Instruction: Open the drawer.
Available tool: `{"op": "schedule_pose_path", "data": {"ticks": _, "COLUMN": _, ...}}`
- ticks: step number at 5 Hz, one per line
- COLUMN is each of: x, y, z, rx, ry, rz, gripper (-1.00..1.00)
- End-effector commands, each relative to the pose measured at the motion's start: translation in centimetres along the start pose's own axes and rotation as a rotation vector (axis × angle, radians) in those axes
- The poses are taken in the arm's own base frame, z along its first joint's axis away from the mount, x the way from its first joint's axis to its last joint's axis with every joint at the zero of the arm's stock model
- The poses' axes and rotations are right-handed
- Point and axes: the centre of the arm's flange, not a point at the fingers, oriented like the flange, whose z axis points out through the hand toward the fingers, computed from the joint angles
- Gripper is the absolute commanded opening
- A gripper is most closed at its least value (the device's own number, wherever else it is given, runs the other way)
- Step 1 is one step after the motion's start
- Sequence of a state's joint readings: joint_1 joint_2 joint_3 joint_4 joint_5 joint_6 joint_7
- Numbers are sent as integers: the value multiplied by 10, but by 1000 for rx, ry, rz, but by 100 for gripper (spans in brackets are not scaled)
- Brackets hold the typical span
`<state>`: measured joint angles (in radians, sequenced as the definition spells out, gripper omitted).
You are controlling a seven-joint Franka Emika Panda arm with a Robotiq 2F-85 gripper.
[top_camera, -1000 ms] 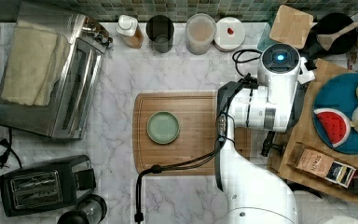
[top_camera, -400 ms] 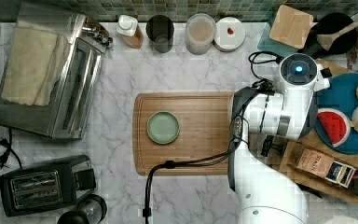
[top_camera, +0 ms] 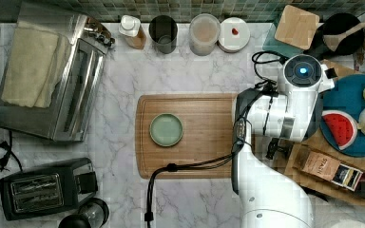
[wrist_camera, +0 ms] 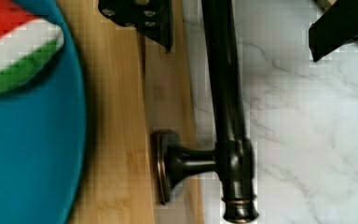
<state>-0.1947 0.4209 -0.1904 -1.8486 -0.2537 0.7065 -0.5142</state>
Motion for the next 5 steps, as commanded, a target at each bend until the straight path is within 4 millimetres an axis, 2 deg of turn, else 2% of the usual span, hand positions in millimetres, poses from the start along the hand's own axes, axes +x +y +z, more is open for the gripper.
{"op": "schedule_pose_path", "data": {"ticks": 1, "x": 16, "y": 11, "z": 41, "rx": 25, "ry": -16, "rz": -27, "gripper": 100}}
{"op": "schedule_pose_path", "data": {"ticks": 2, "x": 23, "y": 5, "z": 56, "rx": 59, "ry": -48, "rz": -25, "gripper": 100}}
{"op": "schedule_pose_path", "data": {"ticks": 3, "x": 17, "y": 1, "z": 68, "rx": 62, "ry": -42, "rz": -31, "gripper": 100}}
{"op": "schedule_pose_path", "data": {"ticks": 4, "x": 16, "y": -4, "z": 43, "rx": 47, "ry": -76, "rz": 17, "gripper": 100}}
{"op": "schedule_pose_path", "data": {"ticks": 5, "x": 21, "y": -19, "z": 19, "rx": 43, "ry": -113, "rz": 84, "gripper": 100}}
